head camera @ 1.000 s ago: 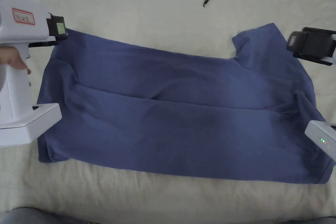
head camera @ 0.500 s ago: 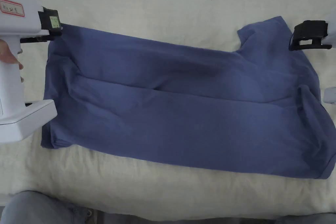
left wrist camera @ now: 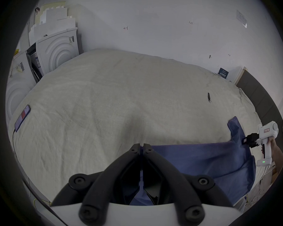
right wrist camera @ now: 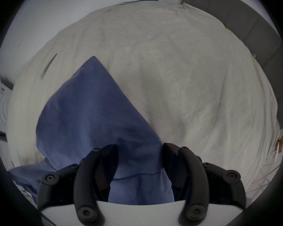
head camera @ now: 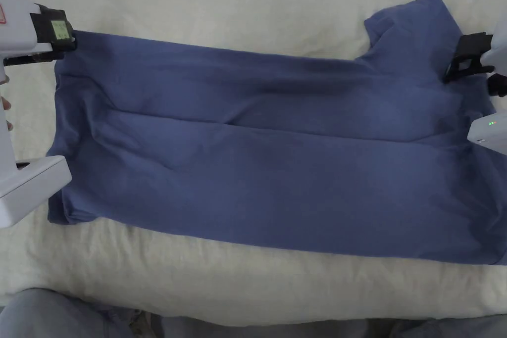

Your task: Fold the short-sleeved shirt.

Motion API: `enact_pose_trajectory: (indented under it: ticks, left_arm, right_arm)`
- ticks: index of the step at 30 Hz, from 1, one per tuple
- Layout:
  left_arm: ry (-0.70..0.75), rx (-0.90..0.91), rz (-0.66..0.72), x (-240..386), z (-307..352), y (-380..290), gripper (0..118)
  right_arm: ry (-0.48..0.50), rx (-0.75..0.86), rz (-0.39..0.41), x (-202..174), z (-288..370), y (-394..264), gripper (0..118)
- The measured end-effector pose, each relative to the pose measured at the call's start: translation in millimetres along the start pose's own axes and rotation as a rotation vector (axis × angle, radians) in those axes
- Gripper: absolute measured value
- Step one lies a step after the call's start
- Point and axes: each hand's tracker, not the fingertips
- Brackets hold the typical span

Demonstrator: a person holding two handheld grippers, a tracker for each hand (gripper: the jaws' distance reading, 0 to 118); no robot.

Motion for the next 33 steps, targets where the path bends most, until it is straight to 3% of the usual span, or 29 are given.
enact_pose_trajectory:
  ticks: [2,4,6,8,12,15,17,27,33]
  left_arm:
    - [-0.003,-0.007,0.009,-2.3,-5.4,0.0,0]
    - [-0.007,-0.012,0.020,-2.4,-8.3,0.1,0]
    - [-0.010,-0.019,0.019,-1.0,-8.6,-1.5,0]
    - [0.000,-0.022,0.003,0.9,-9.9,-1.1,0]
    - [0.000,-0.017,0.001,-3.4,-12.5,0.8,0]
    - [-0.002,0.001,0.015,-8.1,-2.8,0.3,0]
    - [-0.003,0.012,0.026,-12.2,4.5,-0.4,0]
    - [0.009,0.044,0.059,-43.9,37.3,-17.0,0]
    - [0.010,0.040,0.091,-59.1,55.7,-43.2,0]
  right_arm:
    - [-0.025,0.002,0.026,-0.5,1.9,2.4,2]
    - [-0.038,0.029,0.071,-3.1,8.0,3.1,2]
    - [-0.018,0.034,0.063,-2.5,12.2,2.7,2]
    - [-0.020,0.066,0.137,-4.8,21.4,-4.1,2]
    - [0.017,0.136,0.144,2.2,51.1,-14.6,2]
    - [0.122,0.200,0.117,9.7,82.3,-23.0,2]
    - [0.145,0.242,0.143,10.9,103.6,-31.4,2]
    - [0.192,0.388,0.203,39.7,185.4,-92.3,2]
    - [0.200,0.415,0.227,69.2,200.3,-143.4,2]
